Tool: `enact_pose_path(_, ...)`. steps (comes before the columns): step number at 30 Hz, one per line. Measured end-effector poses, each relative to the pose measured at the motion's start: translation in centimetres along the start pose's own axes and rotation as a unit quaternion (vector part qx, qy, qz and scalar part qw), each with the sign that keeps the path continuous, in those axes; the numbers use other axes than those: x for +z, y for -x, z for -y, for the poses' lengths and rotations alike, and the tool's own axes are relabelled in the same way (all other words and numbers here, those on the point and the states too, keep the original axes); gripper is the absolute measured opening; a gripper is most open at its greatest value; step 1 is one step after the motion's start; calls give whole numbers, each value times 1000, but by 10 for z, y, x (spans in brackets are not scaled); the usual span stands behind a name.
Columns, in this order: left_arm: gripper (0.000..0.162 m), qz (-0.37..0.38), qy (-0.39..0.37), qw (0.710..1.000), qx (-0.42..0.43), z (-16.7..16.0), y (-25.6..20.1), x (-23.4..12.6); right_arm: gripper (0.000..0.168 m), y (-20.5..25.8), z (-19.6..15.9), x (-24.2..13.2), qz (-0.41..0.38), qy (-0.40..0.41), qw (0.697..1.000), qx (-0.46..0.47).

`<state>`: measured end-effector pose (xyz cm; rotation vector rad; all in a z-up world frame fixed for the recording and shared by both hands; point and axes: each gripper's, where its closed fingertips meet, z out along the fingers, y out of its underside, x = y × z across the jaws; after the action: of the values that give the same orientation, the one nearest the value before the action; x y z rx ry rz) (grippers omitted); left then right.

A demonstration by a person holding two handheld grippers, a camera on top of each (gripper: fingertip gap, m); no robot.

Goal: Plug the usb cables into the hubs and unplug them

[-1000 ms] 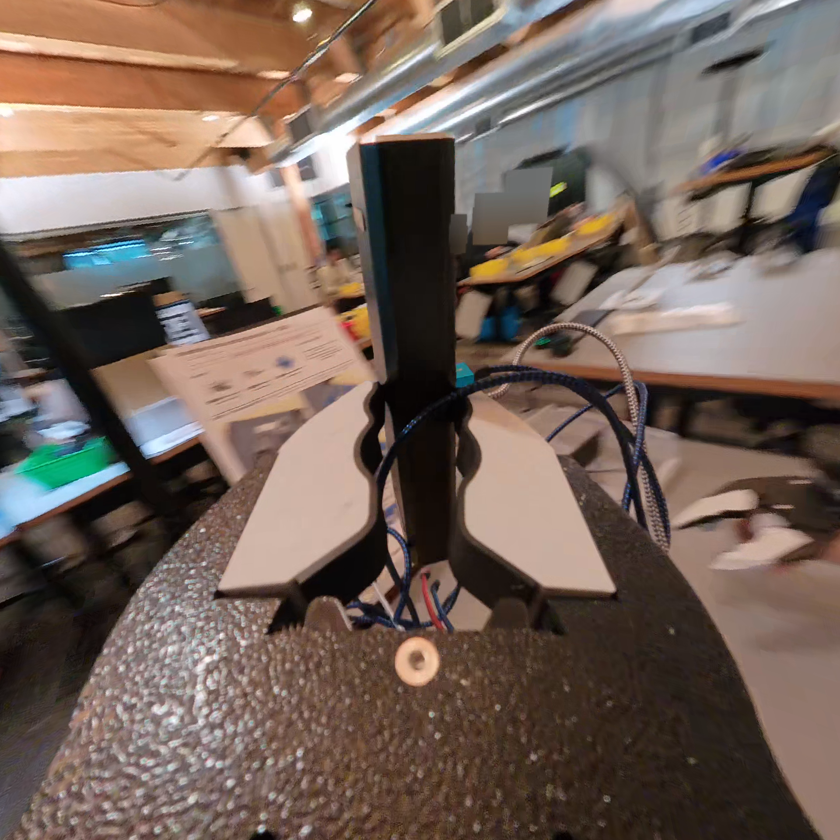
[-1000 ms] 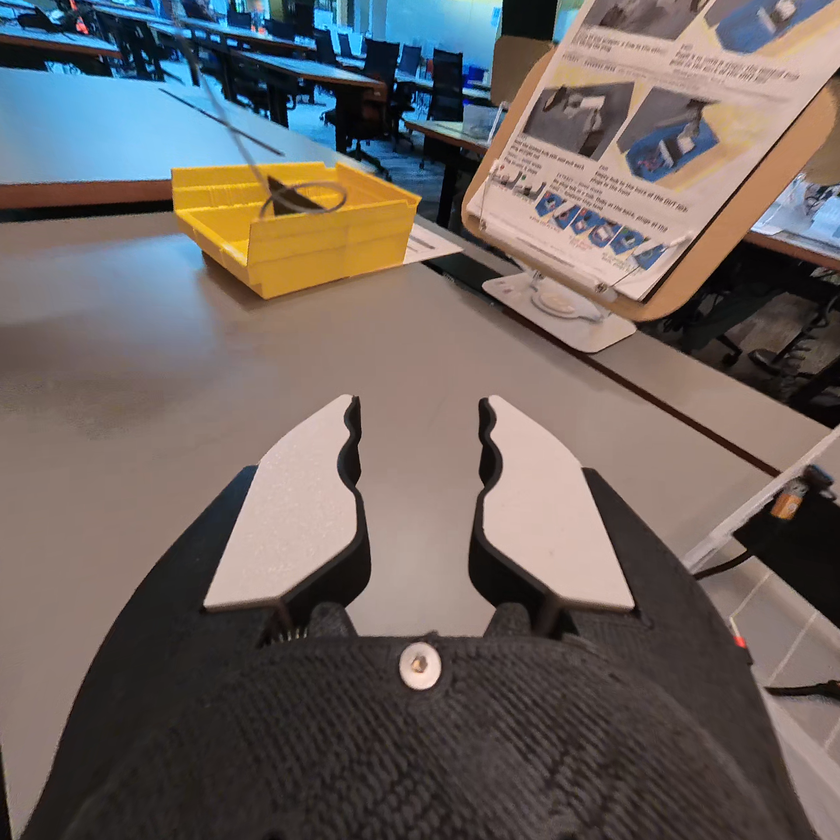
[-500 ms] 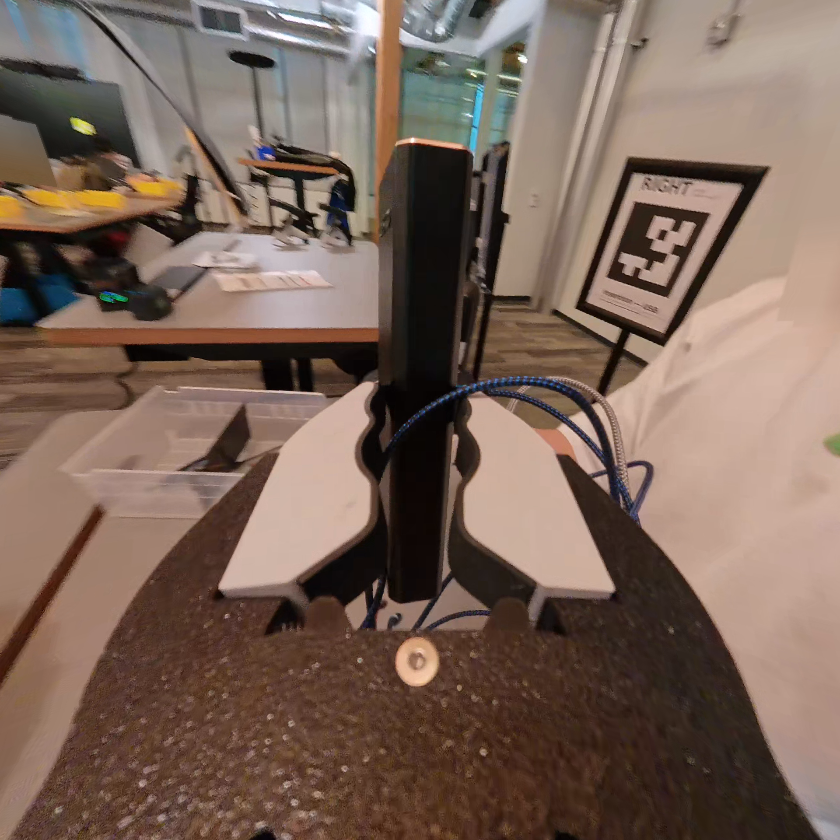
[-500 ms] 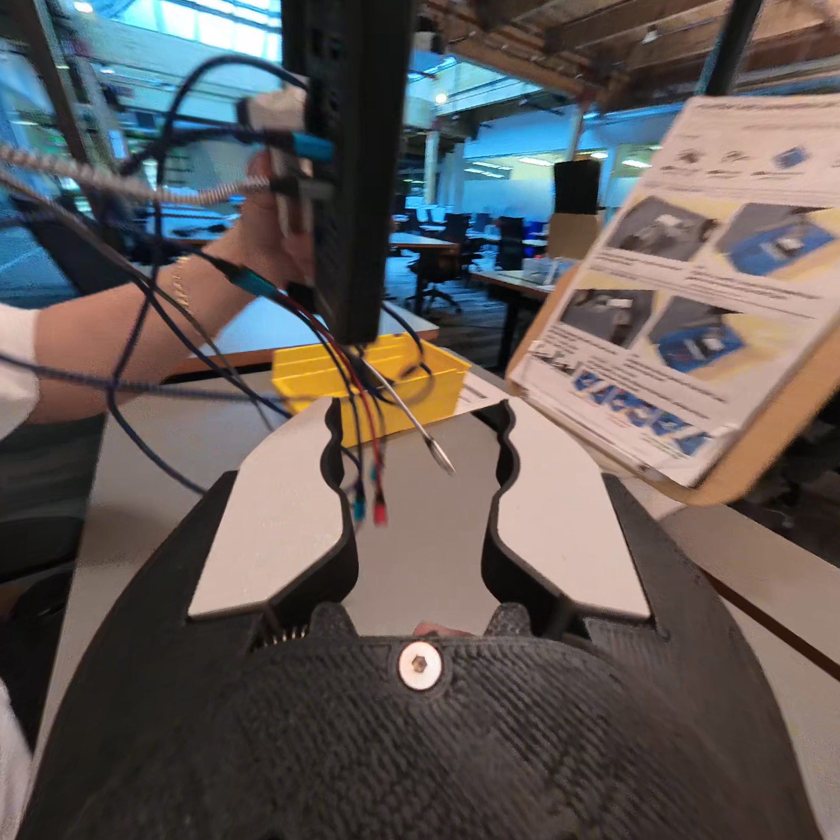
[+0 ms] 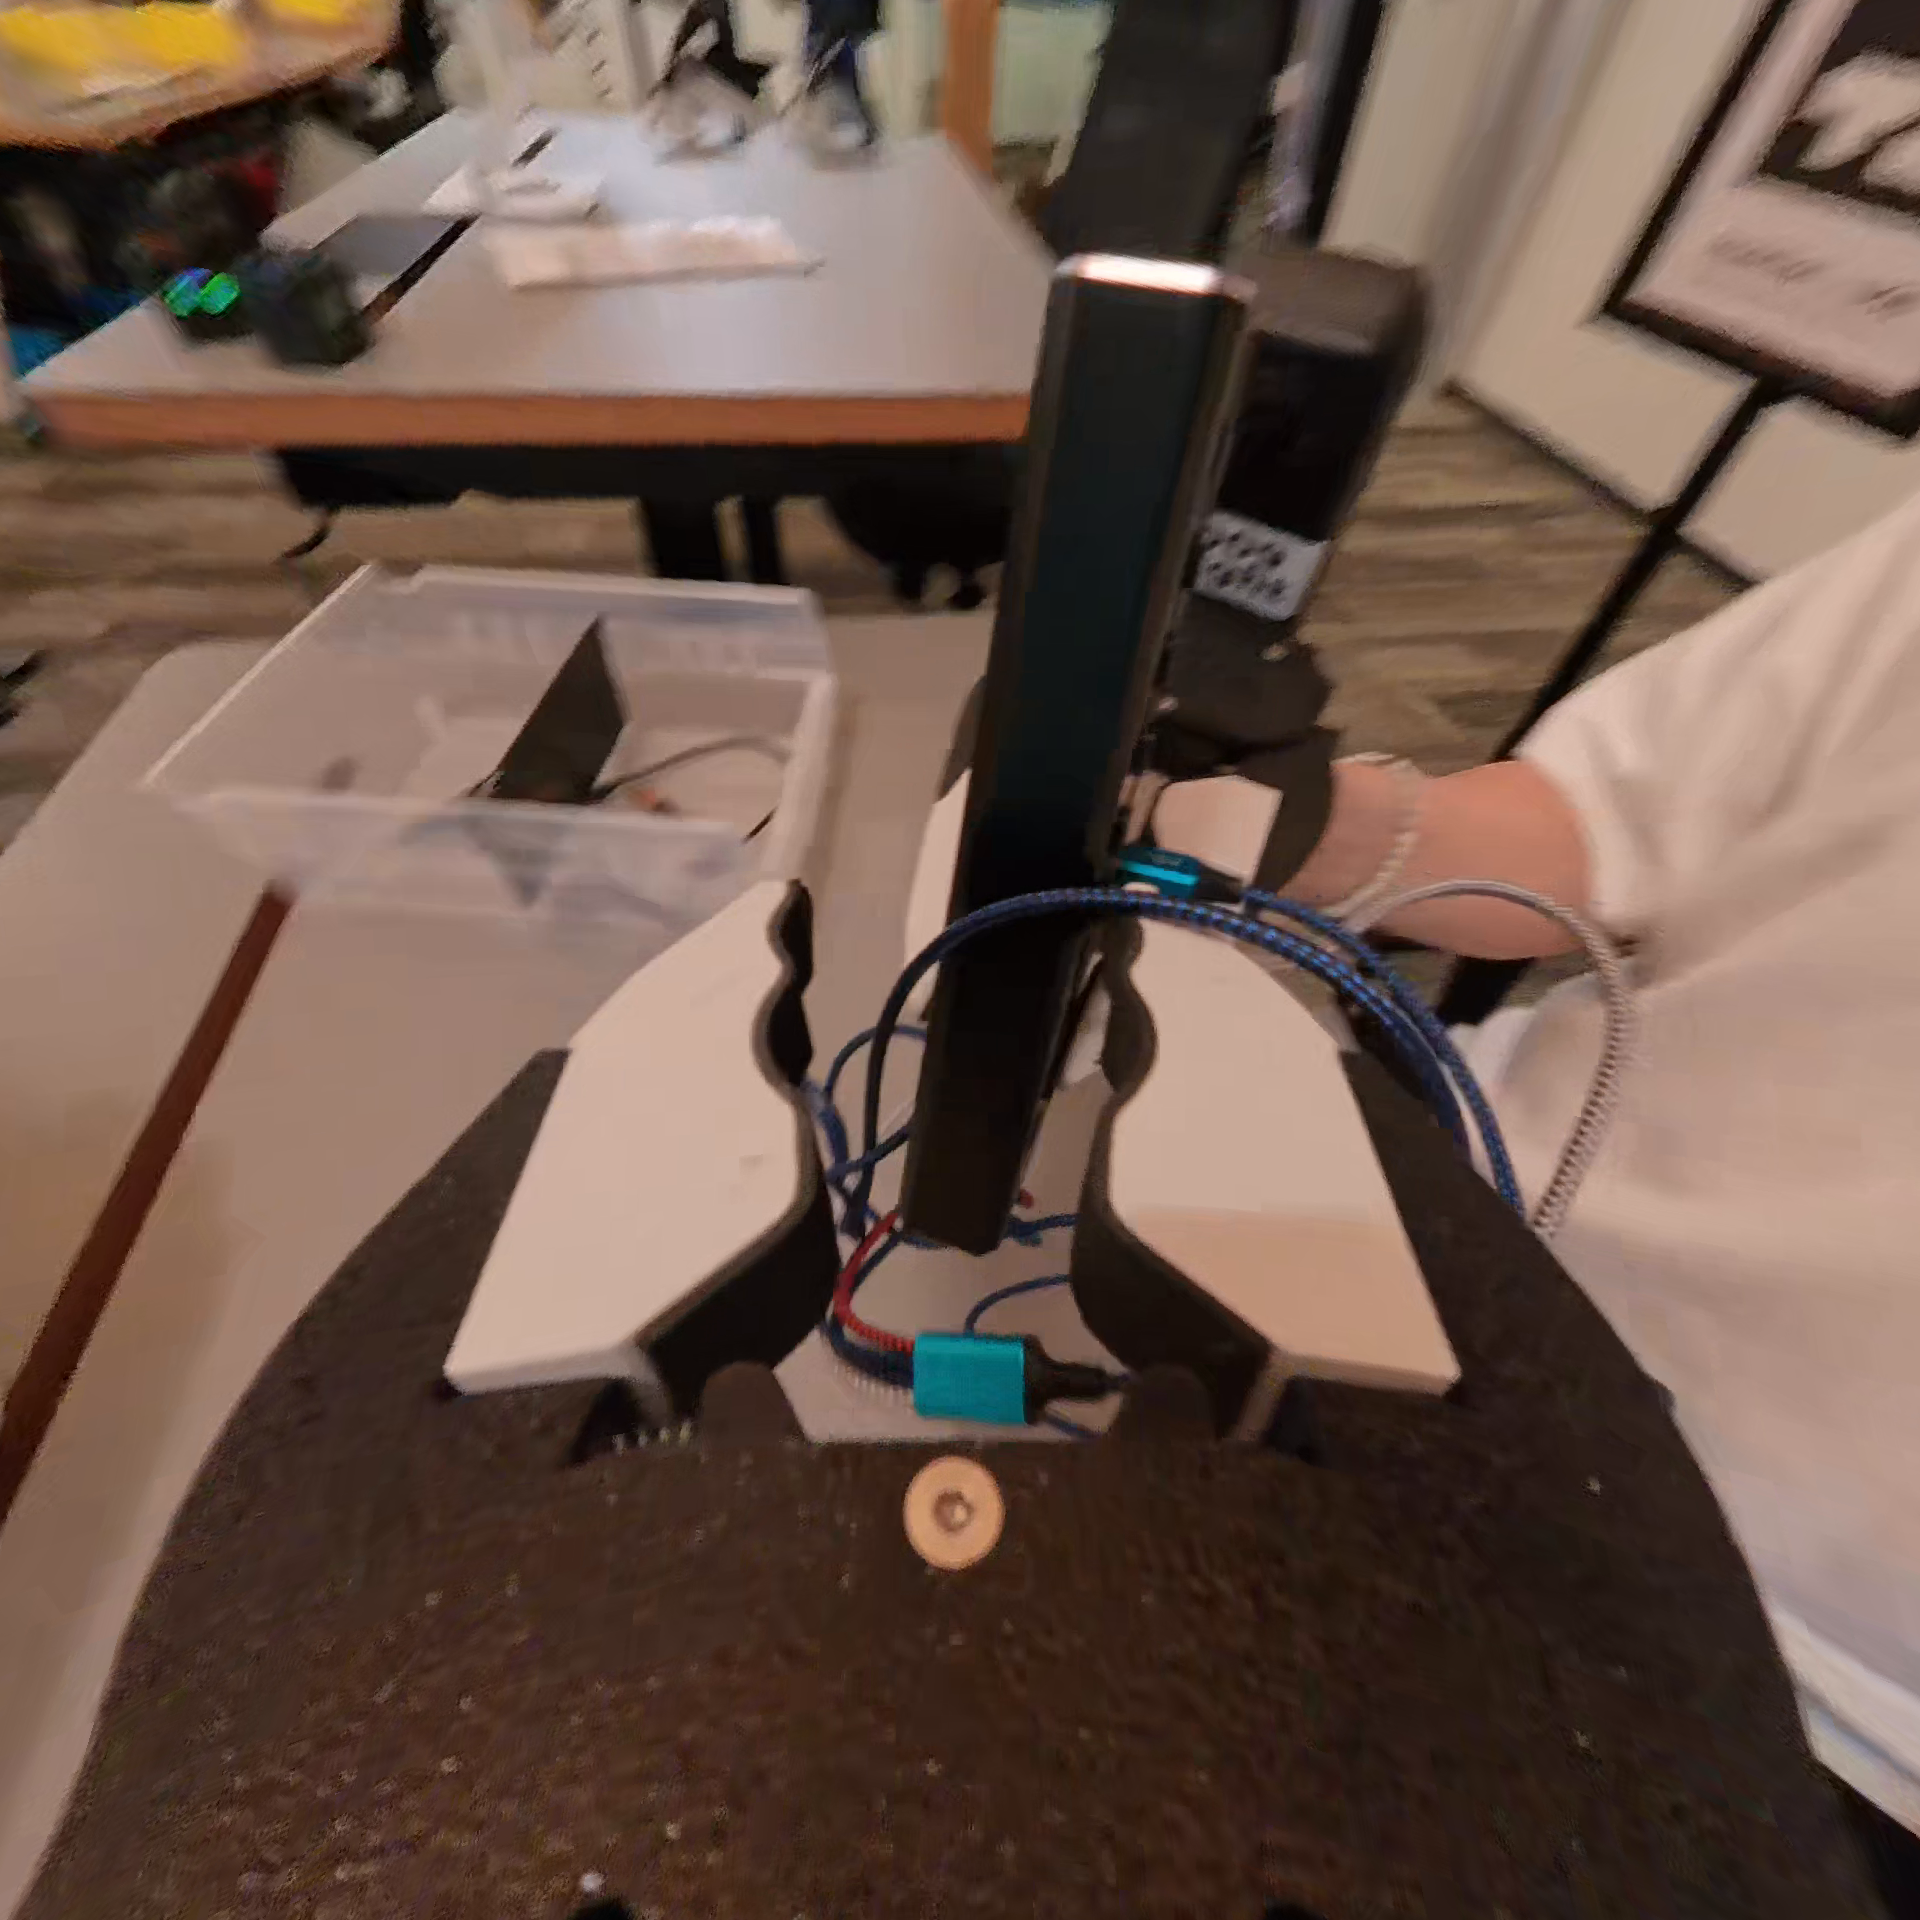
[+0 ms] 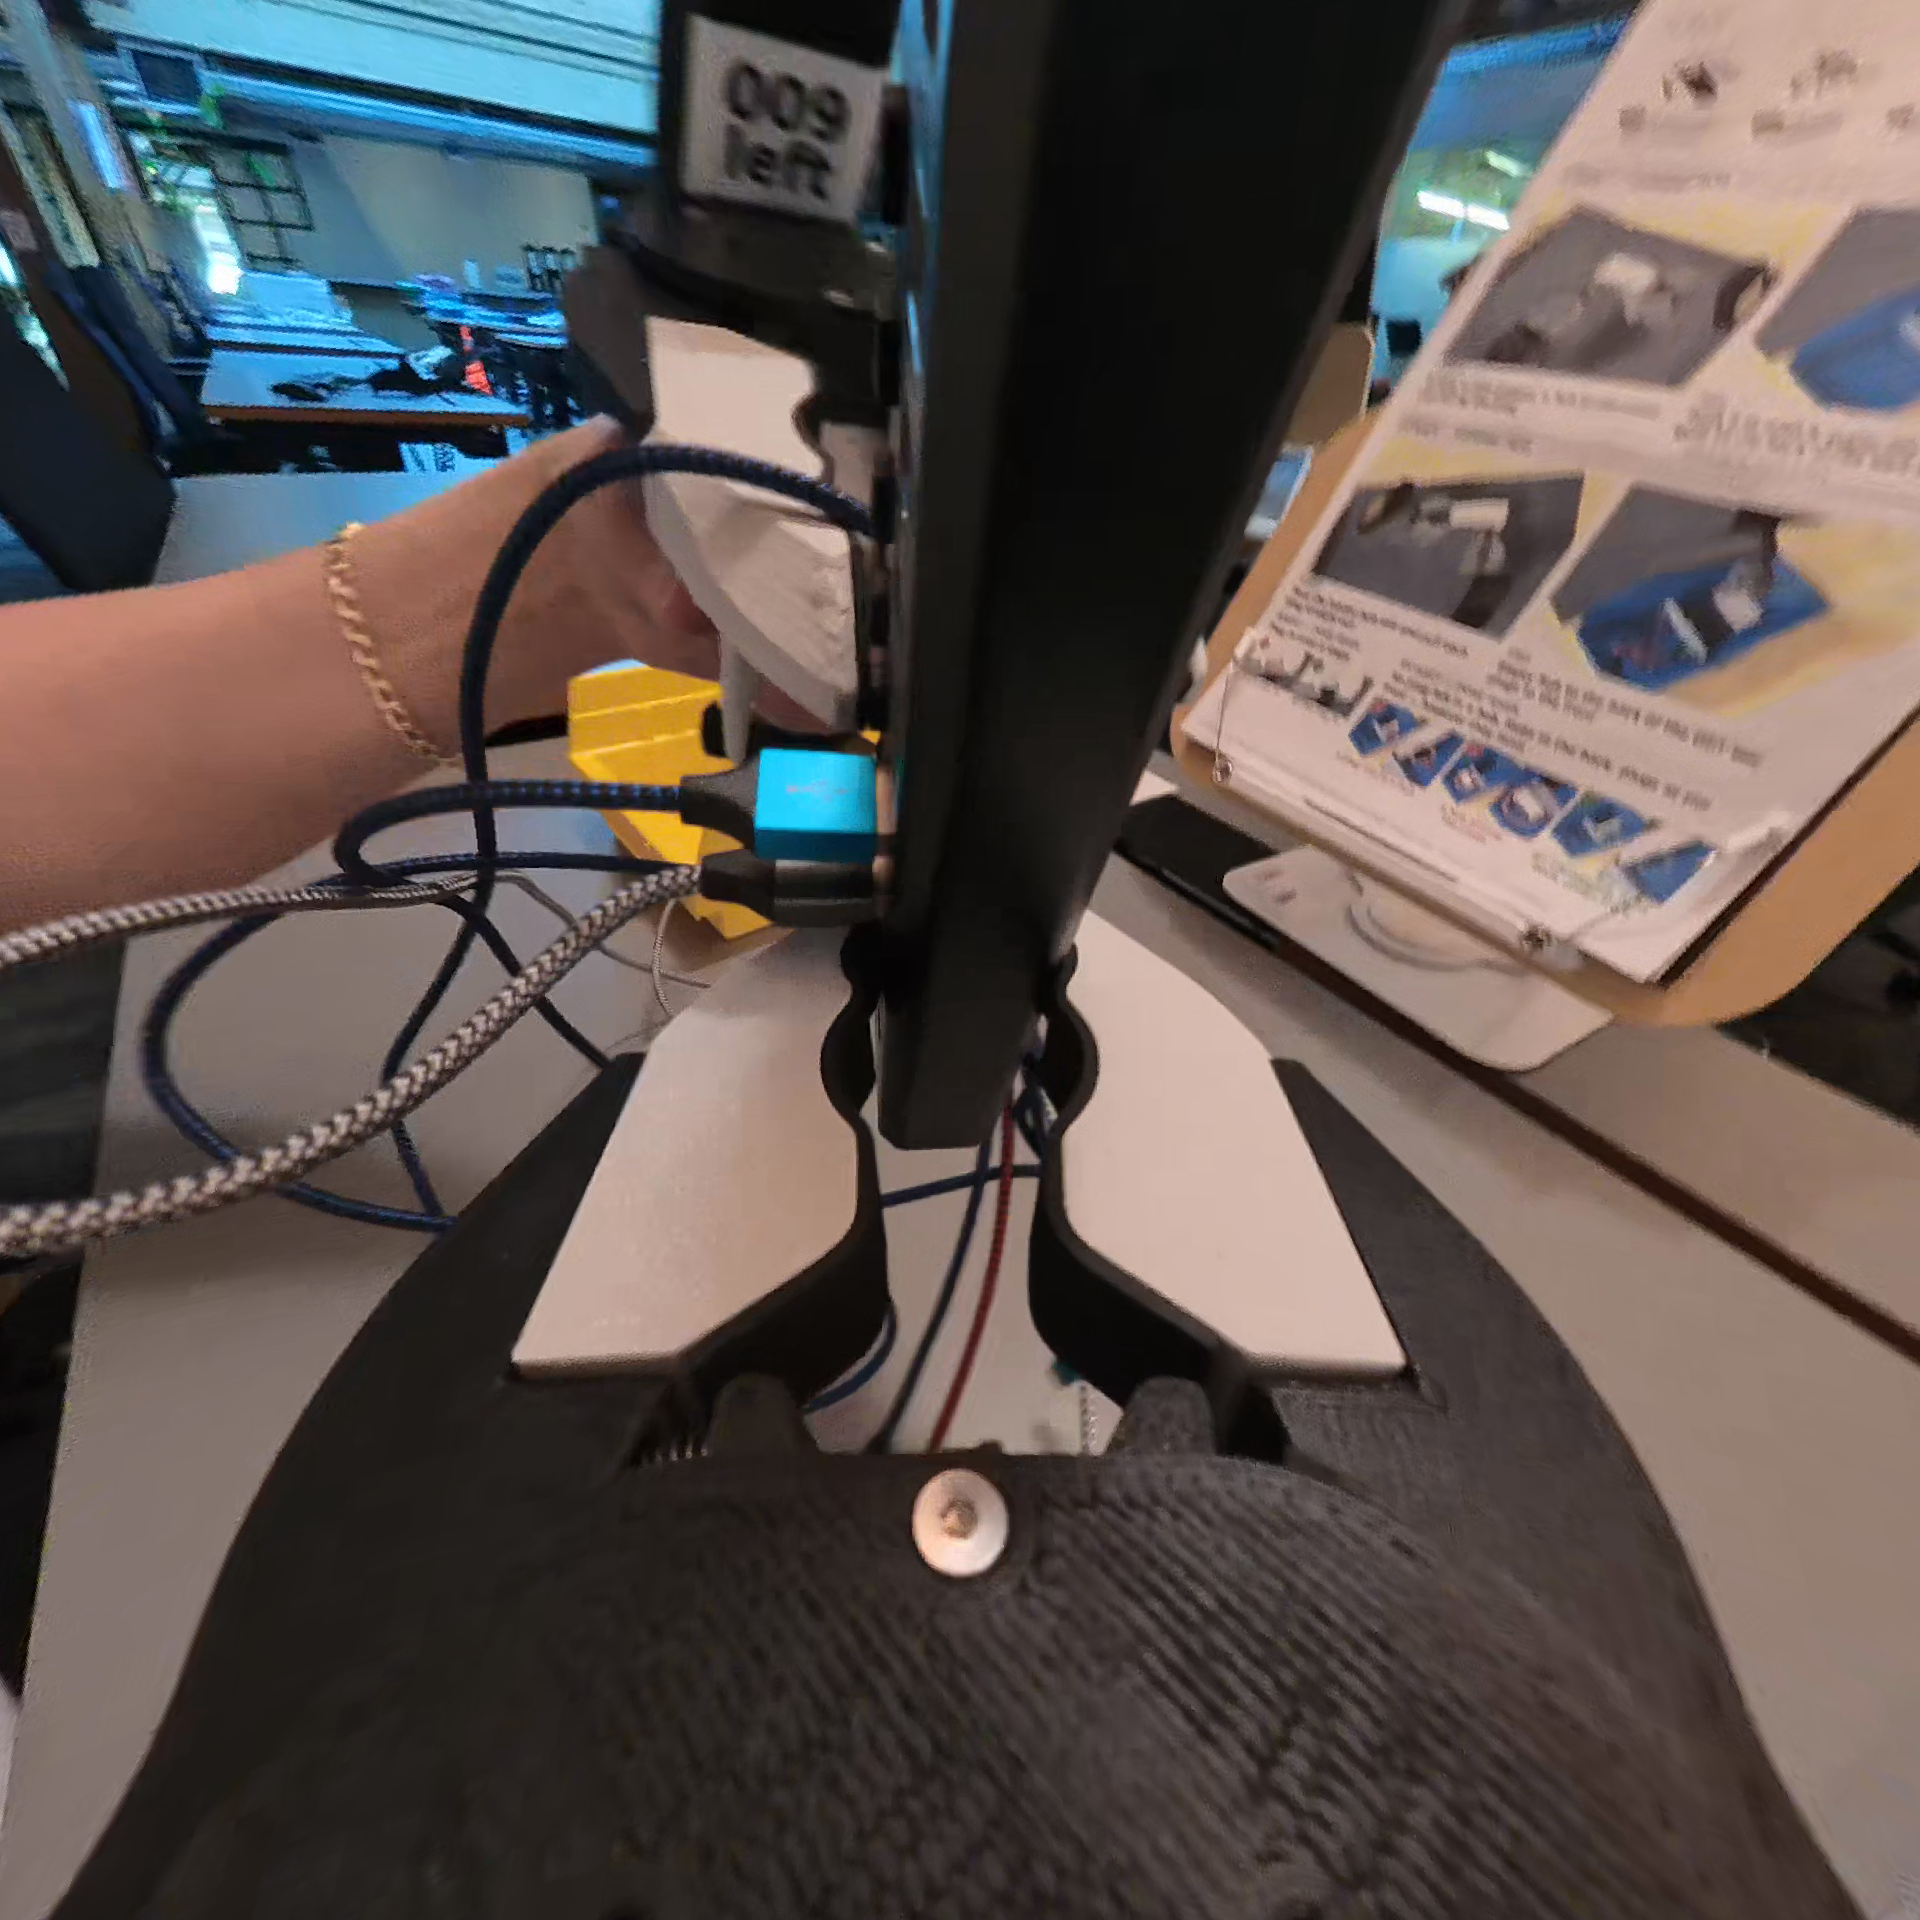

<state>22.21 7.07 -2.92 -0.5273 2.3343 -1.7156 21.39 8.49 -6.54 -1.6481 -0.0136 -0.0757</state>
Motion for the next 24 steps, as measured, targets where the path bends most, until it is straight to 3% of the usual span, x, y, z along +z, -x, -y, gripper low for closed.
enact_pose_path(6, 67, 214, 118, 969, 36, -54, 33, -21, 28, -23, -14, -3, -13, -75, 978, 196)
enact_pose_path(10, 68, 397, 158, 898, 99, -56, 39, -68, 28, -39, -22, -7, -34, -98, 958, 266)
enact_pose_path(12, 71, 436, 146, 879, 129, -51, 23, -76, 28, -45, -25, -8, -45, -108, 948, 297)
enact_pose_path(16, 74, 444, 113, 871, 175, -53, -12, -64, 28, -49, -34, -4, -52, -103, 935, 336)
enact_pose_path(19, 77, 567, 148, 793, 164, -63, -4, -117, 28, -50, -37, -5, -56, -104, 928, 353)
enact_pose_path(22, 91, 646, 272, 711, 58, -111, 9, -201, 28, -51, -35, -11, -53, -109, 926, 359)
enact_pose_path(24, 90, 685, 336, 646, -2, -138, 9, -251, 28, -54, -33, -15, -64, -104, 931, 344)
